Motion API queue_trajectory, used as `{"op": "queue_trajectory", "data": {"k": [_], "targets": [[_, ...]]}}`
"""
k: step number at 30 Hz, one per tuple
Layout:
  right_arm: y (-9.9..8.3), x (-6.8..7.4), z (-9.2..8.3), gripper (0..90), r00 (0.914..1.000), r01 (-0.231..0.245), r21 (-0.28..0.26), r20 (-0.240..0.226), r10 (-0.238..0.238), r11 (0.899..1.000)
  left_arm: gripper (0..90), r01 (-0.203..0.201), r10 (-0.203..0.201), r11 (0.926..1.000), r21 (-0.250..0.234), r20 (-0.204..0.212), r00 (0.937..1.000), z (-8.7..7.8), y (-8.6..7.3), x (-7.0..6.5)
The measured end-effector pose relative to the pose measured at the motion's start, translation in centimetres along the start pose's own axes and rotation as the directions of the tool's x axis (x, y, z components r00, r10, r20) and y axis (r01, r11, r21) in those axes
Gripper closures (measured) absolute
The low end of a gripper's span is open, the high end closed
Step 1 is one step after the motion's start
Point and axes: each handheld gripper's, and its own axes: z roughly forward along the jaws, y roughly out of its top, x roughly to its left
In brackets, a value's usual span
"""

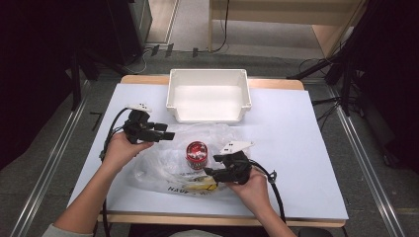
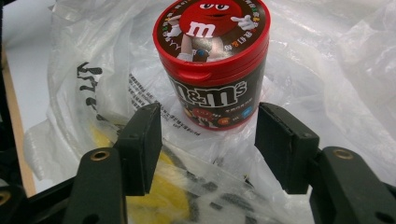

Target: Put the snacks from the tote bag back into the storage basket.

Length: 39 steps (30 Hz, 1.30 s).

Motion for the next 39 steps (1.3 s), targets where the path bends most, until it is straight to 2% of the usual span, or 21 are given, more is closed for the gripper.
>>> {"op": "queue_trajectory", "data": {"k": [7, 10, 12, 18, 20, 29, 39], "targets": [[0.6, 0.2, 0.2, 38.6, 0.9999, 0.013, -0.005, 0.006, -0.013, 1.000, 40.3, 0.003, -0.003, 1.0000, -0.001, -0.004, 1.0000, 0.0, 0.0, 0.1], [0.9, 0.3, 0.3, 33.5, 0.9998, 0.021, -0.023, 0.007, -0.021, 1.000, 40.4, 0.003, -0.003, 1.0000, 0.000, -0.006, 1.0000, 0.0, 0.0, 0.1], [1.1, 0.2, 0.3, 28.7, 1.0000, 0.010, -0.037, -0.001, -0.010, 0.999, 40.6, 0.003, -0.003, 1.0000, 0.001, -0.007, 1.0000, 0.0, 0.0, 0.2], [1.5, 0.3, 0.9, 21.1, 0.9999, 0.006, -0.040, 0.010, -0.005, 0.999, 40.7, 0.005, -0.005, 1.0000, 0.004, -0.006, 1.0000, 0.0, 0.0, 0.2], [1.6, 0.4, 1.2, 19.1, 1.0000, 0.007, -0.039, -0.003, -0.007, 0.999, 40.7, 0.006, -0.006, 1.0000, 0.003, -0.006, 1.0000, 0.0, 0.0, 0.3], [2.0, 0.5, 2.6, 19.9, 1.0000, -0.005, -0.039, 0.004, 0.005, 0.999, 40.7, 0.011, -0.011, 0.9999, 0.005, -0.006, 0.9999, 0.0, 0.0, 0.4], [2.5, 0.6, 3.9, 20.0, 0.9991, -0.001, -0.031, 0.041, 0.002, 1.000, 40.8, 0.011, -0.011, 0.9999, 0.010, -0.006, 0.9999, 0.2, 0.0, 0.4]]}}
